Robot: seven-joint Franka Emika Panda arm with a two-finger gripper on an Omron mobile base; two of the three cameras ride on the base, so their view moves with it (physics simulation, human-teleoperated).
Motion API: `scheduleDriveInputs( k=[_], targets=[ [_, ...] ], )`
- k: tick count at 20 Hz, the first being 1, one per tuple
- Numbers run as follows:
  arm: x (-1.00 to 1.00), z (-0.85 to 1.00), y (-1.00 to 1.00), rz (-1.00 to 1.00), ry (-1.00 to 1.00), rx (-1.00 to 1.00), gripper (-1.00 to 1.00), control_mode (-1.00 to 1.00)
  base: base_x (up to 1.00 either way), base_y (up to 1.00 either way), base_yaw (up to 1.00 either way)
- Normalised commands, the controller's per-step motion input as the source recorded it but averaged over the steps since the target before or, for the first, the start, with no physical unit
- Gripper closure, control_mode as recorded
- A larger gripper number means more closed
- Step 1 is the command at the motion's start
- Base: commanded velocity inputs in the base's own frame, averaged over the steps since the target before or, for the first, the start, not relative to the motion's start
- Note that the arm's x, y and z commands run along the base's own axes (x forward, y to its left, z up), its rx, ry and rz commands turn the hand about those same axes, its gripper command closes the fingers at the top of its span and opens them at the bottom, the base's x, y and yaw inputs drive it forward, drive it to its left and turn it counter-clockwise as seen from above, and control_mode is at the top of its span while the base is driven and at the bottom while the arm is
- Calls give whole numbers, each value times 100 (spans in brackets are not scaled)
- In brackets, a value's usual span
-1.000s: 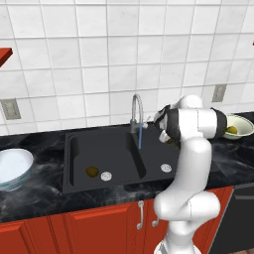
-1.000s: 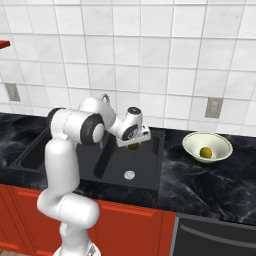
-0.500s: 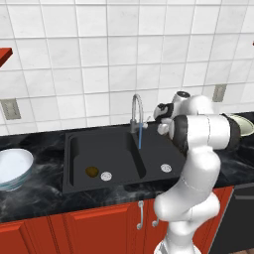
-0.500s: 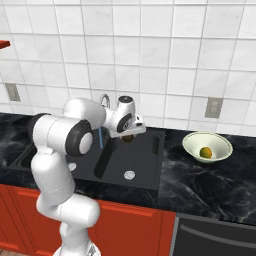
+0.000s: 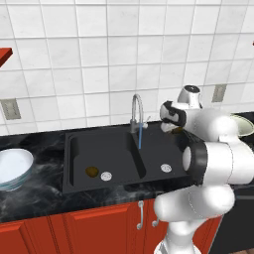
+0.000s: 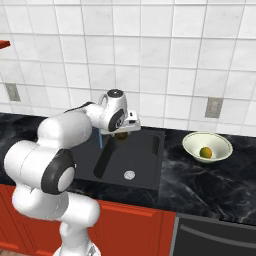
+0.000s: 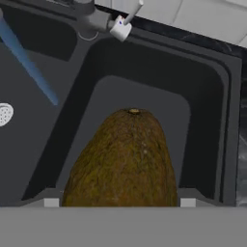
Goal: Pick the avocados from the sink and place them in one bowl. Place the orange in the other bowl. Then turn off the sink faucet.
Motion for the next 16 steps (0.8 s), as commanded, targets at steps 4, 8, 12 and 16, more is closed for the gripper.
scheduleDriveInputs(
  k=[4,8,12,16],
  targets=[
    [-75,42,43,-3,-4,-1,100,-100,0,0,0],
    [-59,33,73,0,-1,-3,100,-100,0,0,0],
    [-46,27,95,0,0,-4,100,-100,0,0,0],
    [-41,18,100,0,0,-5,100,-100,0,0,0]
  ],
)
